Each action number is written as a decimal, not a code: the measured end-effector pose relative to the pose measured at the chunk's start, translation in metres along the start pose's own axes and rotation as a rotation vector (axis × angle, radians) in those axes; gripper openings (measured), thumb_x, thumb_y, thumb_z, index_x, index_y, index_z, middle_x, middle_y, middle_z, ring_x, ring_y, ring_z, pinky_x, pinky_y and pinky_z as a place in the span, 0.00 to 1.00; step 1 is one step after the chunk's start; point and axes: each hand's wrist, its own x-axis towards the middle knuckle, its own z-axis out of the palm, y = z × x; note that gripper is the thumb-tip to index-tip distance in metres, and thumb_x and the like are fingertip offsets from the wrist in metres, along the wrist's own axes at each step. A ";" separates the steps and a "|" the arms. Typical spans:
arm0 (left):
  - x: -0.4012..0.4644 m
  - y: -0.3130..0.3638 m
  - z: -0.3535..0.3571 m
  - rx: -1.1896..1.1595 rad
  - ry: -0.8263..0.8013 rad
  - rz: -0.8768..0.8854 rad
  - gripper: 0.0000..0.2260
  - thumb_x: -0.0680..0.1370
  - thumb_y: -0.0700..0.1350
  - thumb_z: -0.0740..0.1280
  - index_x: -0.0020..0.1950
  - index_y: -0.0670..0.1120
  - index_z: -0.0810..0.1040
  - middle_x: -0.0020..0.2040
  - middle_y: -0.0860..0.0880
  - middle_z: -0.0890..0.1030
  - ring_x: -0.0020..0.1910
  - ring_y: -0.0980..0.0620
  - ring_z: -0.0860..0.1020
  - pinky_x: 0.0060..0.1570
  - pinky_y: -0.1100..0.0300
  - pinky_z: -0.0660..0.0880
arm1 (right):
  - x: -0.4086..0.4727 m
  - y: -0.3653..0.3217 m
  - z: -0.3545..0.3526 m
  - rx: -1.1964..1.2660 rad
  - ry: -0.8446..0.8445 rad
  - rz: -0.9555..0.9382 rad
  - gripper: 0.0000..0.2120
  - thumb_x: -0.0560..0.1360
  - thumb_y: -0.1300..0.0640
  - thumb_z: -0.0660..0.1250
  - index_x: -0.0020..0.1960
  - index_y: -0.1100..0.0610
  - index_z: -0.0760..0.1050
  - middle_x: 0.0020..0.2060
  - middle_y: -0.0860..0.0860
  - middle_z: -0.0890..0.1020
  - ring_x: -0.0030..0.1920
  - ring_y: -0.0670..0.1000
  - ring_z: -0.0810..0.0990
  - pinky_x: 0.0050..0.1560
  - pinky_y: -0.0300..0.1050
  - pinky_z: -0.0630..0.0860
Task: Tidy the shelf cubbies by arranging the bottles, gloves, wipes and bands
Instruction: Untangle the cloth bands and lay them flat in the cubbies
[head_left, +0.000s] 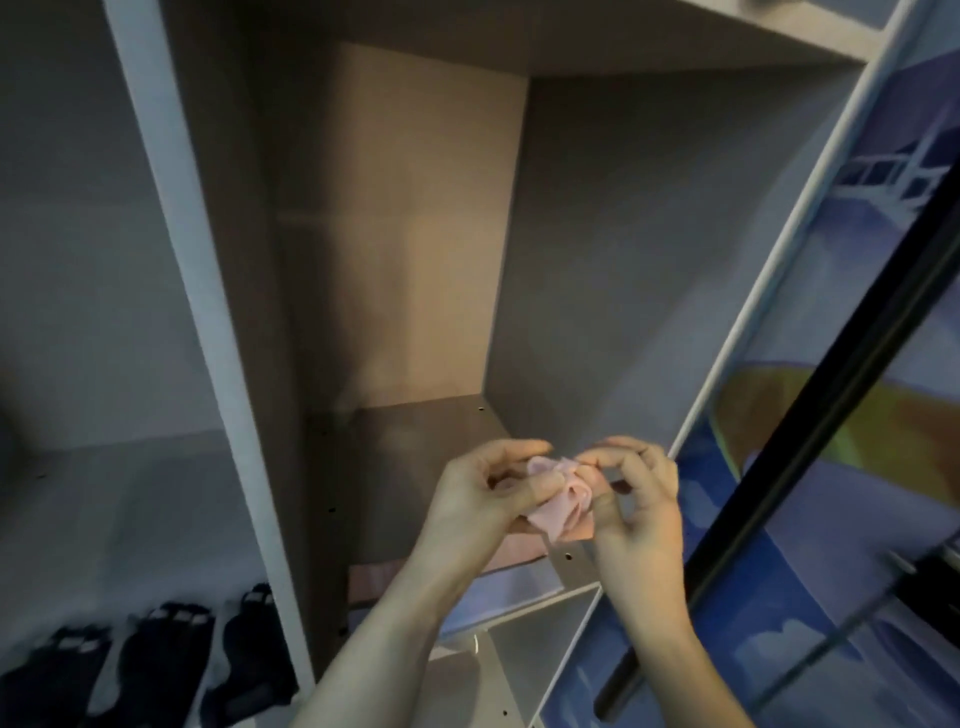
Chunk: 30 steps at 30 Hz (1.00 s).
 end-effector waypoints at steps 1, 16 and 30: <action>0.000 0.000 0.003 0.047 0.034 0.027 0.11 0.72 0.35 0.72 0.54 0.40 0.81 0.47 0.43 0.84 0.44 0.54 0.81 0.45 0.63 0.78 | 0.002 0.002 -0.003 0.022 -0.050 -0.001 0.16 0.74 0.68 0.67 0.44 0.46 0.77 0.49 0.43 0.75 0.56 0.45 0.71 0.54 0.25 0.64; 0.018 -0.009 0.010 -0.120 0.419 -0.124 0.05 0.76 0.37 0.68 0.45 0.34 0.78 0.40 0.37 0.81 0.37 0.45 0.79 0.31 0.56 0.79 | 0.030 0.035 0.003 -0.014 -0.223 -0.316 0.07 0.66 0.60 0.72 0.33 0.55 0.74 0.39 0.41 0.76 0.47 0.43 0.72 0.47 0.31 0.66; 0.044 -0.011 -0.012 -0.035 0.441 -0.047 0.07 0.79 0.38 0.64 0.54 0.44 0.80 0.46 0.40 0.83 0.45 0.44 0.82 0.42 0.51 0.80 | 0.034 0.033 0.035 0.233 -0.524 0.131 0.24 0.58 0.37 0.74 0.51 0.42 0.74 0.46 0.43 0.80 0.46 0.41 0.78 0.46 0.36 0.74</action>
